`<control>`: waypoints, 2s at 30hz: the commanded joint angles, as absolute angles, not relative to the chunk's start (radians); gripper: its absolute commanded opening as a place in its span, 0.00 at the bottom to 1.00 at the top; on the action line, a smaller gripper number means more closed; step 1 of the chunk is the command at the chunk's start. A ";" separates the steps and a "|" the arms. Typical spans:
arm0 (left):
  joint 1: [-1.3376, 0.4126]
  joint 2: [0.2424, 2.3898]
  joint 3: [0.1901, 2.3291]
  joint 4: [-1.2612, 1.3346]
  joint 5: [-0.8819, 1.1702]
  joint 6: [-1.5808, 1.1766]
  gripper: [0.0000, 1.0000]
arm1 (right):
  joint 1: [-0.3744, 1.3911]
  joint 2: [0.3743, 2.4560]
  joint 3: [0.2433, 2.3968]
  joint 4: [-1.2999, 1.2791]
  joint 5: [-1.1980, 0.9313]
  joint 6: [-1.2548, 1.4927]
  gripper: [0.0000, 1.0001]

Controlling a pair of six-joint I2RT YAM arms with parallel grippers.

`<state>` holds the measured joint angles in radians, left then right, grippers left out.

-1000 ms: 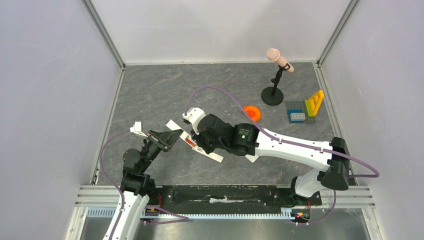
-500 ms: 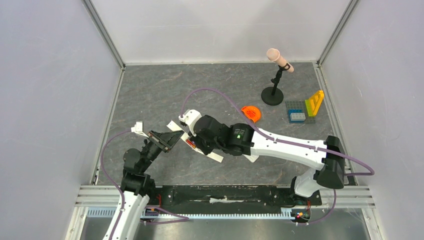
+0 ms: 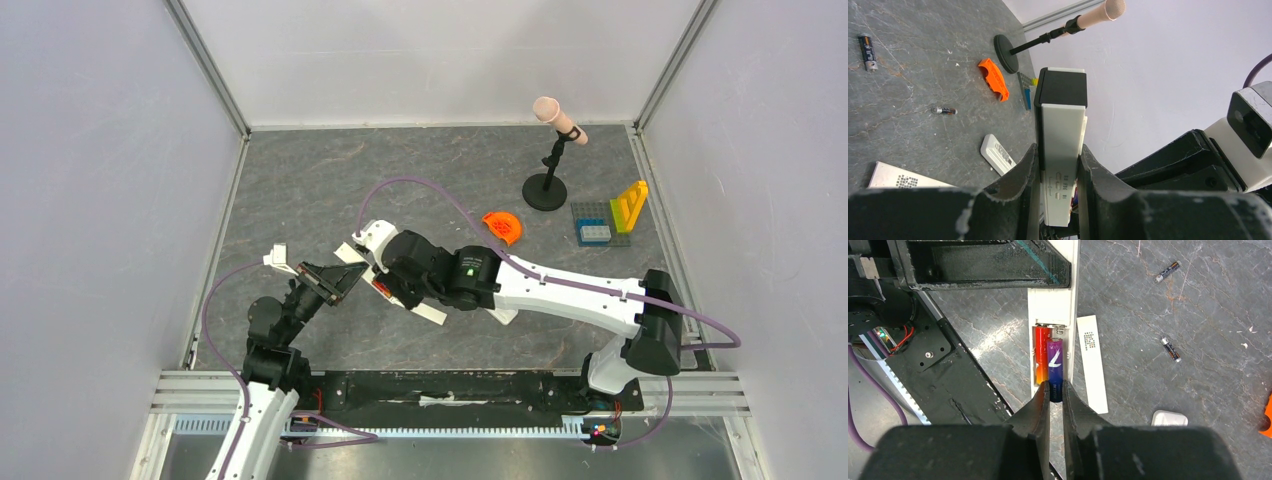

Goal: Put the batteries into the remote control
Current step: Load the battery into the remote control.

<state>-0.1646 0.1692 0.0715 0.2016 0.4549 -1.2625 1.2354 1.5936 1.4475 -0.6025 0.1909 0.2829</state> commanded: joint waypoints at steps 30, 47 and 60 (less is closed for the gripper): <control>-0.160 0.155 0.068 0.237 0.447 -1.302 0.02 | 1.242 1.573 1.534 -0.603 0.208 0.365 0.55; -0.160 0.106 0.090 0.236 0.420 -1.435 0.02 | 1.241 1.387 1.345 -0.382 0.208 0.579 0.74; -0.160 0.079 0.144 0.213 0.418 -1.561 0.02 | 1.242 1.142 0.951 -0.011 0.334 0.934 0.77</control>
